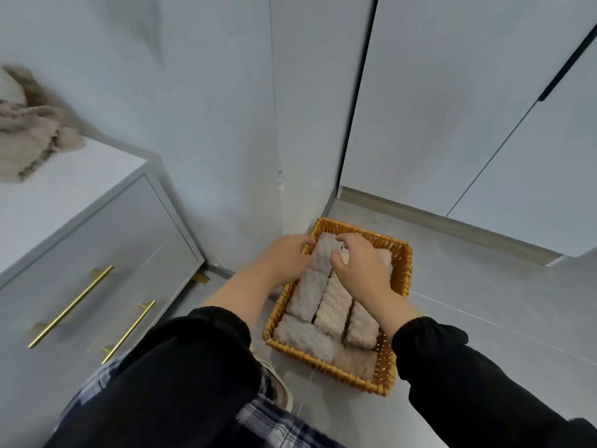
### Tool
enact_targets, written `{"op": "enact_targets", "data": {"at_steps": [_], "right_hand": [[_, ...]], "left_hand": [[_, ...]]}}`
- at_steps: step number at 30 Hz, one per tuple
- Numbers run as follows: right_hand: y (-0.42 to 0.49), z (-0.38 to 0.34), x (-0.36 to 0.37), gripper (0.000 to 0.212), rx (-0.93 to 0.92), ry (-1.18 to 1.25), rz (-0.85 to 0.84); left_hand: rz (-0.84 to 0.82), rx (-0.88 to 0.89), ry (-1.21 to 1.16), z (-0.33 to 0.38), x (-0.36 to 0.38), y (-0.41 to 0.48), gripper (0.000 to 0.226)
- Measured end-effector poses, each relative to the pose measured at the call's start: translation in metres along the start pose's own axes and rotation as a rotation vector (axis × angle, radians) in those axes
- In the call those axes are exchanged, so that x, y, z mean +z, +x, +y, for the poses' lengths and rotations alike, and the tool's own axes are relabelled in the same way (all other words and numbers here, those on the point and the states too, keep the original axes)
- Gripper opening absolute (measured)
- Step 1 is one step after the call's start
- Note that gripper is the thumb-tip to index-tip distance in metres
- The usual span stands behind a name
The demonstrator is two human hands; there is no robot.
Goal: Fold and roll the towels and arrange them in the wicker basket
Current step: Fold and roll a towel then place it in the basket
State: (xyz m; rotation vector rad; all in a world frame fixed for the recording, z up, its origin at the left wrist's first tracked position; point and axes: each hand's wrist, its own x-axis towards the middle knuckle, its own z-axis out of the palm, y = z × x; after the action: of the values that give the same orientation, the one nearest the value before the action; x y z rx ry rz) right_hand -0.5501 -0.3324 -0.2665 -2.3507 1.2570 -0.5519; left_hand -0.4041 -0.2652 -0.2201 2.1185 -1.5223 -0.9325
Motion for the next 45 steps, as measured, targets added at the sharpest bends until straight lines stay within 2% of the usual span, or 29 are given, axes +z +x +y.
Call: {"op": "enact_targets", "data": {"at_steps": [3, 8, 15, 20, 25, 29, 33, 36, 39, 41, 43, 45], "right_hand": [[0.003, -0.034, -0.012, 0.035, -0.088, 0.004, 0.047], [0.01, -0.108, -0.013, 0.033, -0.254, 0.057, 0.068], [0.018, -0.223, 0.019, 0.035, -0.401, 0.185, -0.043], [0.021, -0.289, 0.052, 0.037, -0.433, 0.27, -0.14], [0.032, -0.329, 0.091, 0.039, -0.506, 0.267, -0.153], [0.054, -0.363, 0.115, 0.044, -0.549, 0.264, -0.129], [0.086, -0.393, 0.137, 0.056, -0.531, 0.238, -0.224], [0.109, -0.413, 0.154, 0.061, -0.586, 0.149, -0.276], [0.127, -0.422, 0.174, 0.066, -0.509, 0.043, -0.384], [0.133, -0.425, 0.185, 0.056, -0.502, -0.042, -0.339], [0.131, -0.426, 0.187, 0.034, -0.559, -0.12, -0.2], [0.12, -0.422, 0.184, 0.023, -0.618, -0.178, -0.095]], "left_hand": [[0.108, 0.014, 0.0, -0.004, -0.038, -0.028, 0.039], [0.338, -0.063, -0.079, -0.034, -0.097, -0.082, 0.038], [0.668, -0.19, -0.136, -0.089, -0.151, -0.154, 0.042], [0.891, -0.367, -0.095, -0.153, -0.17, -0.191, 0.047], [0.827, -0.576, 0.173, -0.191, -0.192, -0.196, 0.056], [0.658, -0.756, 0.239, -0.217, -0.194, -0.193, 0.06], [0.604, -0.772, 0.246, -0.234, -0.2, -0.192, 0.061], [0.595, -0.758, 0.256, -0.241, -0.204, -0.191, 0.059], [0.583, -0.749, 0.24, -0.243, -0.205, -0.192, 0.059], [0.582, -0.74, 0.224, -0.244, -0.207, -0.192, 0.059], [0.585, -0.732, 0.206, -0.246, -0.209, -0.194, 0.059], [0.587, -0.722, 0.19, -0.25, -0.21, -0.194, 0.059]]}}
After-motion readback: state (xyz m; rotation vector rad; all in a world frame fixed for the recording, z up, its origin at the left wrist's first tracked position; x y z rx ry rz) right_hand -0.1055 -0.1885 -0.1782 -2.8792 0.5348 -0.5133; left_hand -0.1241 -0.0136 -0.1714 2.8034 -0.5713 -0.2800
